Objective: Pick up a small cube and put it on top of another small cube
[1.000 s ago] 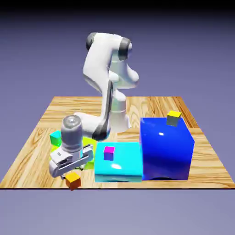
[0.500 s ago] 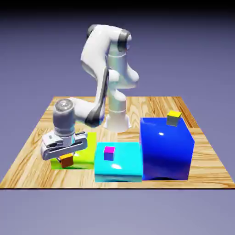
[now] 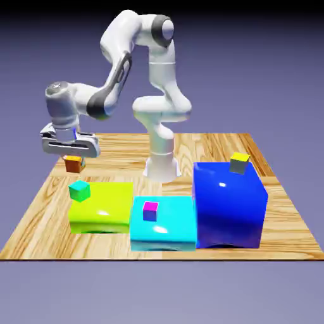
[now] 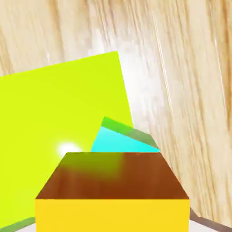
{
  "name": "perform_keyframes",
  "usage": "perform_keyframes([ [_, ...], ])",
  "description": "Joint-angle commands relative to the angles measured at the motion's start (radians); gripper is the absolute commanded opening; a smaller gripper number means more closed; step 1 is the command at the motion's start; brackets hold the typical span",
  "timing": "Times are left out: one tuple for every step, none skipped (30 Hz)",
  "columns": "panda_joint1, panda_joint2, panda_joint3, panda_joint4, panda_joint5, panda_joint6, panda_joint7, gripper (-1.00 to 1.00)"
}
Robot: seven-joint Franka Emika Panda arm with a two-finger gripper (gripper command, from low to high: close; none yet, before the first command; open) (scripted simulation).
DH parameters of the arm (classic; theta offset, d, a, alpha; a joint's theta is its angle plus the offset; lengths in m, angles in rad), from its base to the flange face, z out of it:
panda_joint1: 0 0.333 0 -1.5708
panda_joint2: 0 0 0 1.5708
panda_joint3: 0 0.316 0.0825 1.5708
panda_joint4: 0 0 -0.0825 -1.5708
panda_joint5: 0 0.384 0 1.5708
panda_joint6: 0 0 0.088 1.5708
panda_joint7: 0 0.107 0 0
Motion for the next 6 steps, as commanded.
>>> perform_keyframes([
  [-0.006,0.031,0.001,-0.018,0.017,0.044,-0.014,-1.0],
  [-0.009,0.051,0.002,-0.029,0.03,0.072,-0.024,-1.0],
  [-0.009,0.051,0.002,-0.029,0.03,0.072,-0.024,1.0],
  [-0.009,0.051,0.002,-0.029,0.03,0.072,-0.024,1.0],
  [-0.004,0.02,0.001,-0.011,0.01,0.028,-0.008,1.0],
  [0.001,-0.011,0.0,0.006,-0.011,-0.015,0.008,1.0],
])
